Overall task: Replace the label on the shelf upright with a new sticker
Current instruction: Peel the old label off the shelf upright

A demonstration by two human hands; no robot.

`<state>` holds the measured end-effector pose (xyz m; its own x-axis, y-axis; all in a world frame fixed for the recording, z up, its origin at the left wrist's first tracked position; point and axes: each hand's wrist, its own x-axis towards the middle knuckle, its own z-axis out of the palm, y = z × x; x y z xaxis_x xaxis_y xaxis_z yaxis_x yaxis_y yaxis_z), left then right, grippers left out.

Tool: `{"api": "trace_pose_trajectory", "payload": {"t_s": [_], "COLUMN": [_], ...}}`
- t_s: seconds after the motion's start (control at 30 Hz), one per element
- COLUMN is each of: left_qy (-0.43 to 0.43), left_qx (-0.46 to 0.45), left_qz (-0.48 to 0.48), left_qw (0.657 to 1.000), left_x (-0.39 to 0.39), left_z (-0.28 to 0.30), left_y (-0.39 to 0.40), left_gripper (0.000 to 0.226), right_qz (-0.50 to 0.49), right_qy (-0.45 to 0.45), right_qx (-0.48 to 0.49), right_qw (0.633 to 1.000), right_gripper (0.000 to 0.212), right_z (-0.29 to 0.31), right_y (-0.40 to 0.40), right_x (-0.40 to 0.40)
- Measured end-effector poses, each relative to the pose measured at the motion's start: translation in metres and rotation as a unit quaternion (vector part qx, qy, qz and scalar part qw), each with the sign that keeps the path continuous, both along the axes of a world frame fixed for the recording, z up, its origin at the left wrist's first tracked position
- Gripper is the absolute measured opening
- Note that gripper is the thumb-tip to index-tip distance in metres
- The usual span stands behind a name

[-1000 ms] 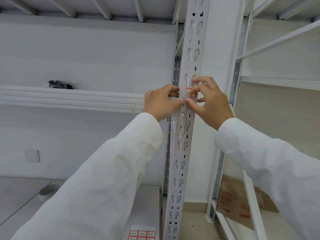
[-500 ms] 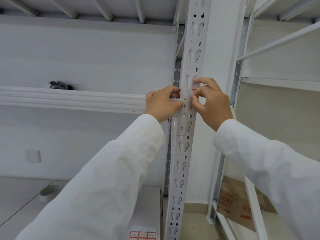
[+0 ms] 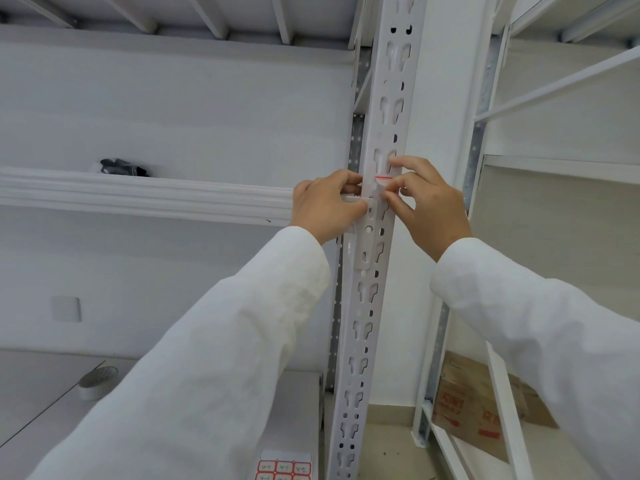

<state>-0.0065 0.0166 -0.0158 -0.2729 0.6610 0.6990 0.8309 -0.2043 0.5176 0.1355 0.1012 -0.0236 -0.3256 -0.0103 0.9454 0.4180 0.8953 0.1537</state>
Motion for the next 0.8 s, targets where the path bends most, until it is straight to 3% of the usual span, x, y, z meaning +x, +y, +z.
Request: {"api": "trace_pose_trajectory", "payload": {"t_s": [0.6,0.8], "left_qy": [0.005,0.002], "left_qx": [0.005,0.004], "left_qz": [0.0,0.004], "left_qw": [1.0,1.0], "left_x": [-0.0013,-0.0005], "left_z": [-0.0009,-0.0005], "left_y": [0.0018,0.0009], "left_gripper": [0.034,0.034], "right_qz": [-0.003,-0.037], "right_qy": [-0.014,-0.025], "right_qx": [0.011,0.029], "right_qw": [1.0,0.999], "right_gripper": [0.009,0.018], "right_z": [0.0,-0.0019], "right_y": [0.0024,0.0047], "right_x": [0.0021,0.0036]}}
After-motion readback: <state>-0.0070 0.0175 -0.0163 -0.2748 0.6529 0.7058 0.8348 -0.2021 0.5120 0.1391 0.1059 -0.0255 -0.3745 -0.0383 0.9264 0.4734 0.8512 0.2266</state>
